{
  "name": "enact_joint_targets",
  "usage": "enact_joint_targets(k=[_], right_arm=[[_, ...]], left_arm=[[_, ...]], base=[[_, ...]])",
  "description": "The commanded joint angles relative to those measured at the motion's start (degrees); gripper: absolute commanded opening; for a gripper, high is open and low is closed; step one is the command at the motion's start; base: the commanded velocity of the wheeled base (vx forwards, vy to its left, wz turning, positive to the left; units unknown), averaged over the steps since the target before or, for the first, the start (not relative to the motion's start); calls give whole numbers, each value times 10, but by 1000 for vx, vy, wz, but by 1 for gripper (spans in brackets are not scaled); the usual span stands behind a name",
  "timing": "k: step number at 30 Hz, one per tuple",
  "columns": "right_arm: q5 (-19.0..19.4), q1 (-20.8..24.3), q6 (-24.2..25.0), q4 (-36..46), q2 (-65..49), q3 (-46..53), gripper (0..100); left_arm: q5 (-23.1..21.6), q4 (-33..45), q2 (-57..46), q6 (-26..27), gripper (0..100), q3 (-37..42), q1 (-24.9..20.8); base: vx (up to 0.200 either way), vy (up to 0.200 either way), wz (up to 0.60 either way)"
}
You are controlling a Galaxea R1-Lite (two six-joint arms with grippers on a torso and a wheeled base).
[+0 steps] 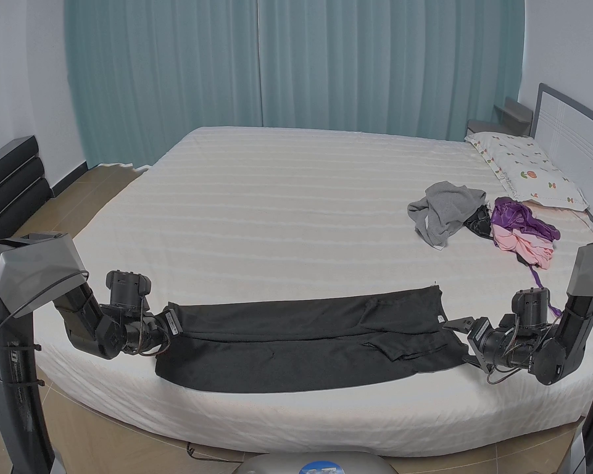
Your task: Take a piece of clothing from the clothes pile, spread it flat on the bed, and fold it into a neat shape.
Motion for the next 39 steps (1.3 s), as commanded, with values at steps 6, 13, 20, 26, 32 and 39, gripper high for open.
enact_joint_targets(k=[6,13,20,26,32,39], right_arm=[[1,-7,0,-1,2,-5,100],[1,-12,1,-1,7,-9,100],[11,-20,2,-1,8,-15,100],[13,-20,3,-1,15,-15,100],[14,-20,2,-1,16,-16,100],[13,-15,2,-1,19,-15,100]], left_arm=[[2,0,-1,-31,0,-33,-2],[12,1,-14,-42,0,-31,-19],[19,6,-34,-46,0,-28,-40],[54,8,-36,-46,0,-41,-70],[73,40,-53,-45,0,-60,-100],[89,120,-57,-46,0,-133,-134]], base=[[0,0,0],[0,-86,0],[0,-200,0],[0,-200,0],[0,-200,0],[0,-200,0]])
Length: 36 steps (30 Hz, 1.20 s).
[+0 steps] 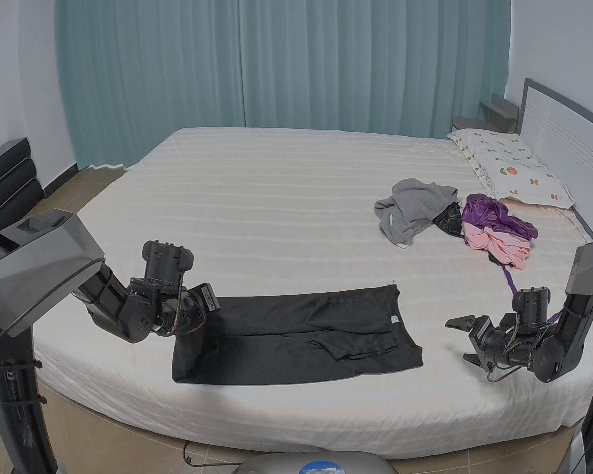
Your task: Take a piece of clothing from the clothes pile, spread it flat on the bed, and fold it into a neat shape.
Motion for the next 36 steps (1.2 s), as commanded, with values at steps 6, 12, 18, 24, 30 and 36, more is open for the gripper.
enact_joint_targets(k=[6,12,18,24,30,36], right_arm=[[0,3,0,0,4,0,100],[0,4,-1,0,4,0,100],[0,4,-1,0,5,0,100],[0,4,-3,0,5,1,100],[0,4,-4,0,8,1,100],[-1,5,-5,0,8,2,100]], left_arm=[[7,100,-1,-4,0,-97,-45],[11,152,12,-15,0,-158,-84],[13,188,31,-20,0,-204,-115],[21,219,66,-35,0,-257,-132],[35,232,83,-72,0,-291,-149],[40,233,95,-93,0,-310,-167]], base=[[0,-200,0],[0,-200,0],[0,-200,0],[0,-133,0],[0,0,0],[0,0,0]])
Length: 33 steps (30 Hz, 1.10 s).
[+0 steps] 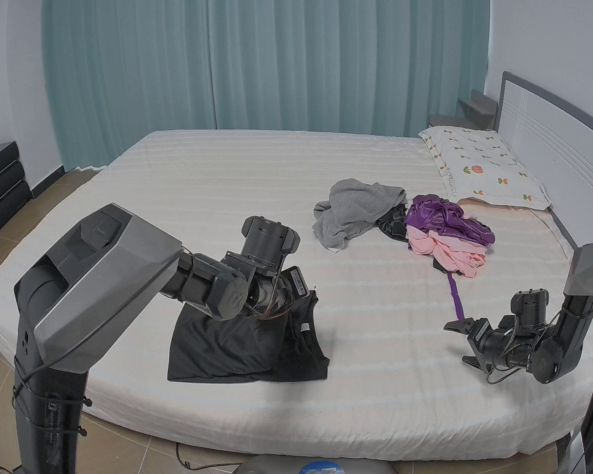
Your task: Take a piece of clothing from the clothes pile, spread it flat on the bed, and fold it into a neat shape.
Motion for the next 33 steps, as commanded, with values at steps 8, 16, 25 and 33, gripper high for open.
enact_joint_targets(k=[8,16,25,33], right_arm=[[0,0,0,0,1,0,100],[0,1,0,0,1,1,100],[-1,20,2,1,-5,-3,100],[-66,118,-2,19,-30,-22,100]], left_arm=[[34,0,46,-13,100,-46,-18],[35,0,26,-25,100,-38,-25],[-2,-13,-88,-94,100,112,33],[-77,-57,-137,-175,100,211,103]], base=[[0,0,0],[0,0,0],[0,0,0],[0,0,0]])
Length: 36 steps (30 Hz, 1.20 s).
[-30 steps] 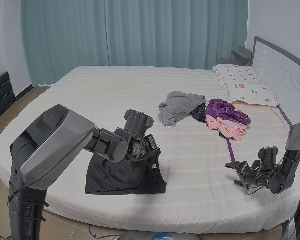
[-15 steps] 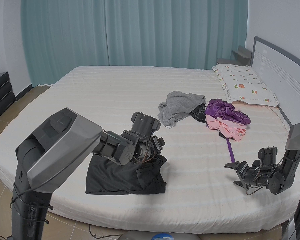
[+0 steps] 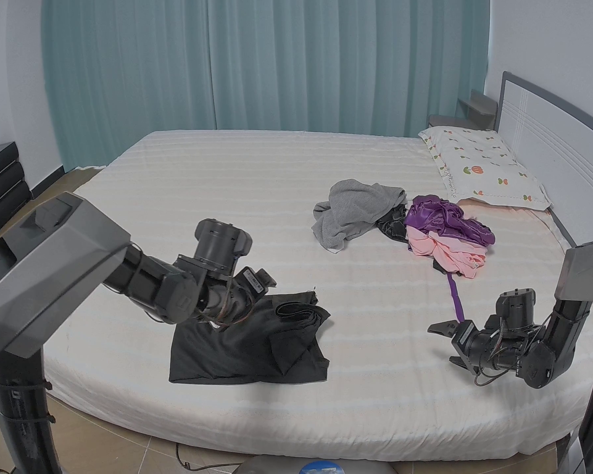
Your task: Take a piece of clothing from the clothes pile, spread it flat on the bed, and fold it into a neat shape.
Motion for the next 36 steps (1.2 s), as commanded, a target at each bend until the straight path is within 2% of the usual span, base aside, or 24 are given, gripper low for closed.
enact_joint_targets(k=[1,5,7,8,10,14,17,21,24,36], right_arm=[[-42,68,-4,25,-18,-20,100],[-85,108,-26,89,-24,-62,100],[-85,108,-26,89,-24,-62,100],[-114,133,-57,142,-30,-106,100],[-127,154,-62,178,-30,-135,100],[-151,199,-66,250,-21,-196,100],[-167,221,-86,284,6,-239,100],[-198,228,-118,318,13,-289,100],[-208,232,-155,383,15,-338,100],[-220,256,-193,422,58,-393,100]], left_arm=[[-57,-22,-54,-19,100,74,57],[-104,-33,-54,-32,100,112,88],[-104,-33,-54,-32,100,112,88],[-145,-70,-54,-53,100,137,102],[-162,-93,-52,-60,100,148,111],[-167,-108,-52,-63,100,157,113],[-171,-108,-49,-63,100,157,113],[-180,-108,-46,-62,100,157,113],[-182,-108,-41,-63,100,150,113],[-180,-109,-36,-55,100,161,103]], base=[[0,0,0],[0,50,0],[0,200,0],[0,200,0],[0,200,0],[0,200,0],[0,200,0],[0,200,0],[0,200,0],[0,200,0]])
